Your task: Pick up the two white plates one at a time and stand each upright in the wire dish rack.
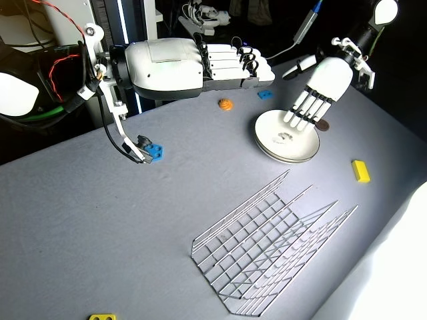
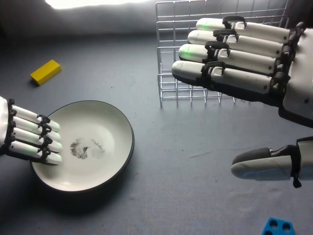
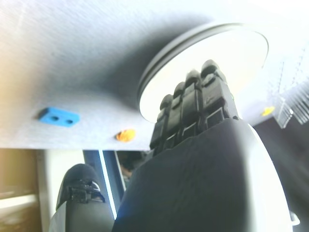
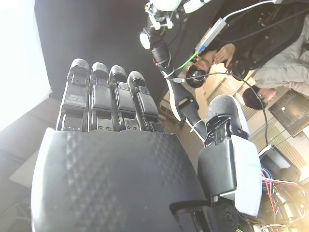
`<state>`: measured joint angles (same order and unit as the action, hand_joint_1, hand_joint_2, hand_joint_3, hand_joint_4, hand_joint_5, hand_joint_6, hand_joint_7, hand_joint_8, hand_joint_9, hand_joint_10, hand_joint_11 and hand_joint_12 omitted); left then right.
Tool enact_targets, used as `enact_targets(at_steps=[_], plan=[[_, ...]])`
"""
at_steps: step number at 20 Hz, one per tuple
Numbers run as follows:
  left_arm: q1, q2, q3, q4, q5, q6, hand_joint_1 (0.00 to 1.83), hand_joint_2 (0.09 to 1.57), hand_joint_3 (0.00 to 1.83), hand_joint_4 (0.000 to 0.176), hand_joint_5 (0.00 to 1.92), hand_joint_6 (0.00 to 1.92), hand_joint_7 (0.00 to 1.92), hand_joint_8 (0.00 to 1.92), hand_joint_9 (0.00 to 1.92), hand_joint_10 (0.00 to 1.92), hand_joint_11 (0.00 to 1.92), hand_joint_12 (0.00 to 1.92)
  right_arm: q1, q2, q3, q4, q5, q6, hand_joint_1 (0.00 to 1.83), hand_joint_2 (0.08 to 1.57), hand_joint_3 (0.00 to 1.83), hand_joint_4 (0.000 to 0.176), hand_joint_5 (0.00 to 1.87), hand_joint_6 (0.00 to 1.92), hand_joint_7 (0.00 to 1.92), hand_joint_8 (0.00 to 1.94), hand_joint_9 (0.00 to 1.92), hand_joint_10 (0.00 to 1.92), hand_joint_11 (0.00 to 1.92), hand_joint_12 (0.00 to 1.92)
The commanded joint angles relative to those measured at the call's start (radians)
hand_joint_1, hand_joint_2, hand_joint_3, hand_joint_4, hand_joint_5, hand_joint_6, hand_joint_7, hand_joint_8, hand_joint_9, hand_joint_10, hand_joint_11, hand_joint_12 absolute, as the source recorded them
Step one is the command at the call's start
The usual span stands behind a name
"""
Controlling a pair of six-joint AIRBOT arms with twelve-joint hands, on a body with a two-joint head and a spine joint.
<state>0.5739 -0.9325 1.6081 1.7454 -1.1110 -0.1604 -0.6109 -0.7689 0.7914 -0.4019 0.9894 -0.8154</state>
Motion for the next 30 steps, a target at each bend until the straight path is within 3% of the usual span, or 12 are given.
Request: enact_targets(at_steps=[1, 13, 23, 30], plan=[[0.002, 0.001, 0.008, -0.052, -0.028, 0.004, 0.0, 0.99, 0.0, 0.0, 0.0, 0.0, 0.0, 0.0, 0.0, 0.0, 0.0, 0.0, 0.005, 0.002, -0.002, 0.029, 0.118, -0.003, 0.0, 1.18, 0.0, 0.0, 0.0, 0.0, 0.0, 0.0, 0.0, 0.0, 0.0, 0.0], [0.037, -0.014, 0.038, -0.052, -0.02, 0.046, 0.0, 1.0, 0.01, 0.0, 0.0, 0.0, 0.0, 0.0, 0.0, 0.0, 0.0, 0.0, 0.001, -0.002, -0.002, 0.016, 0.118, -0.078, 0.0, 1.19, 0.01, 0.0, 0.0, 0.0, 0.0, 0.0, 0.0, 0.0, 0.0, 0.0], [0.063, -0.036, 0.057, -0.052, 0.013, 0.044, 0.0, 0.99, 0.0, 0.0, 0.0, 0.0, 0.0, 0.0, 0.0, 0.0, 0.0, 0.0, -0.006, -0.027, -0.002, 0.016, 0.094, -0.303, 0.0, 1.2, 0.0, 0.0, 0.0, 0.0, 0.0, 0.0, 0.0, 0.0, 0.0, 0.0], [0.065, -0.055, 0.013, -0.053, 0.037, 0.039, 0.0, 1.0, 0.0, 0.0, 0.0, 0.0, 0.0, 0.0, 0.0, 0.0, 0.0, 0.0, -0.027, -0.05, -0.002, 0.021, 0.079, -0.478, 0.0, 1.2, 0.0, 0.0, 0.0, 0.0, 0.0, 0.0, 0.0, 0.0, 0.0, 0.0]])
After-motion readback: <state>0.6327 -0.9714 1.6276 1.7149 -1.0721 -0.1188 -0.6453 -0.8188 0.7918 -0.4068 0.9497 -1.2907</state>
